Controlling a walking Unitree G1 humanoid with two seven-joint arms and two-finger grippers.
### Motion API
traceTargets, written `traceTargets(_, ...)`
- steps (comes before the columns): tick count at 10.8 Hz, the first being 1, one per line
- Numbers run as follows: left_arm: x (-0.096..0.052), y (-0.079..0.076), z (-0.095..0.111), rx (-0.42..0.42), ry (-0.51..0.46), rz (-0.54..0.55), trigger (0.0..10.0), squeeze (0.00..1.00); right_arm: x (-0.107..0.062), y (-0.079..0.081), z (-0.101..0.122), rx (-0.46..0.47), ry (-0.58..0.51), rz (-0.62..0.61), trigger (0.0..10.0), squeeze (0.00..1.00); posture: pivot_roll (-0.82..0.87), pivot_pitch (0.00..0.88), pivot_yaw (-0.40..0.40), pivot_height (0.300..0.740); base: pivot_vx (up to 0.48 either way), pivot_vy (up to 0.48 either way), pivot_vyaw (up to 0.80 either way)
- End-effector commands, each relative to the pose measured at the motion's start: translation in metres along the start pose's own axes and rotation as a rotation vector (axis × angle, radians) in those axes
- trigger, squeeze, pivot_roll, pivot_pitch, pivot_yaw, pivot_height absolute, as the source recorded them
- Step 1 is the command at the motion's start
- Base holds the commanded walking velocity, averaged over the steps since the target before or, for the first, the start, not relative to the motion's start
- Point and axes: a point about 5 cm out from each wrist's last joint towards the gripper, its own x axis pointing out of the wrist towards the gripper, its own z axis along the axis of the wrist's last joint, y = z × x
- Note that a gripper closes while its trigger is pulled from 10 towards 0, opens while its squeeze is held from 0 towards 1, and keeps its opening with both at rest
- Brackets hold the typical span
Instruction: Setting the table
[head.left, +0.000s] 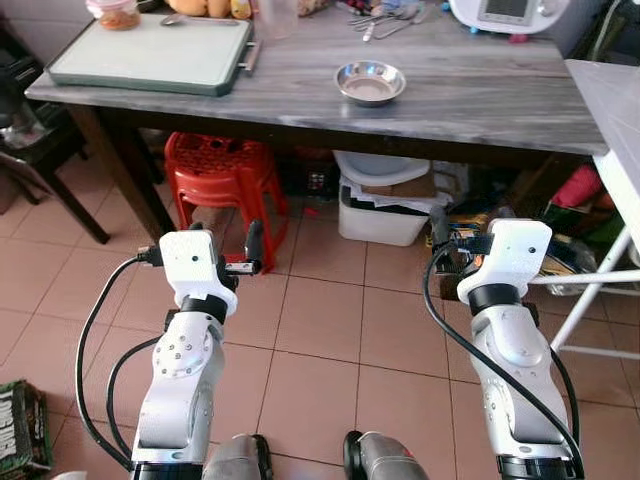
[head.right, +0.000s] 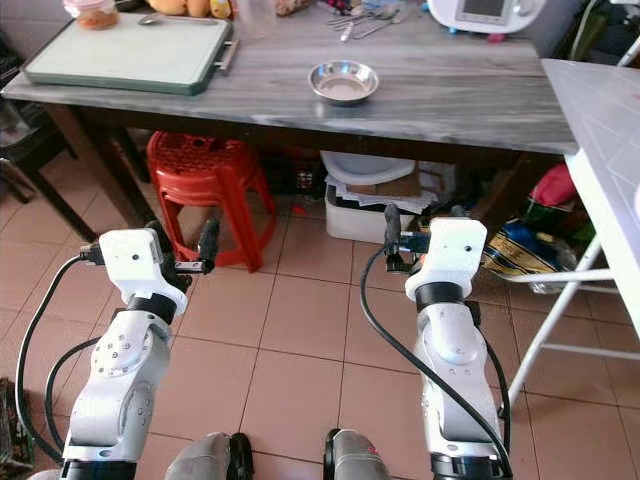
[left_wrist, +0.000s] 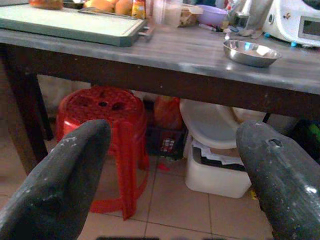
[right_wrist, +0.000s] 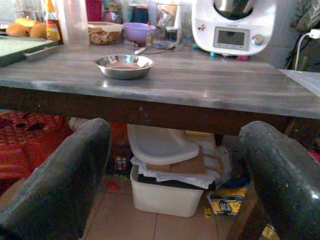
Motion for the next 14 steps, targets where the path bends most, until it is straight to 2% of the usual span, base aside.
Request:
traceTargets(1,-0.002,0.000,0.001,0.006,0.005,-0.007,10.0,0.00,0.000,0.000,0.001,0.003,0.003,0.013,10.0,0.00,-0.06,0.152,-0.002,0.740,0.000,-0.289,0.00)
traceTargets(4,-0.003,0.000,0.000,0.007,0.009,-0.007,10.0,0.00,-0.001,0.001,-0.001,0.004,0.021,0.019,10.0,0.00,-0.06,0.158,-0.003,0.740,0.000,-0.310,-0.45)
traceTargets(8,-0.006,0.002,-0.001,0.018,0.015,0.002,10.0,0.00,-0.002,0.003,-0.003,0.001,0.028,0.031,10.0,0.00,-0.05,0.160,-0.003,0.740,0.000,-0.318,0.00)
traceTargets(10,-0.005,0.001,0.000,0.021,0.013,0.002,10.0,0.00,0.000,0.010,0.001,-0.006,0.014,0.067,10.0,0.00,-0.05,0.165,-0.007,0.740,0.000,-0.321,0.00)
traceTargets(14,-0.004,0.000,-0.001,0.027,0.012,0.004,10.0,0.00,0.005,0.010,0.002,-0.018,0.012,0.059,10.0,0.00,-0.04,0.157,-0.014,0.740,0.000,-0.406,0.00)
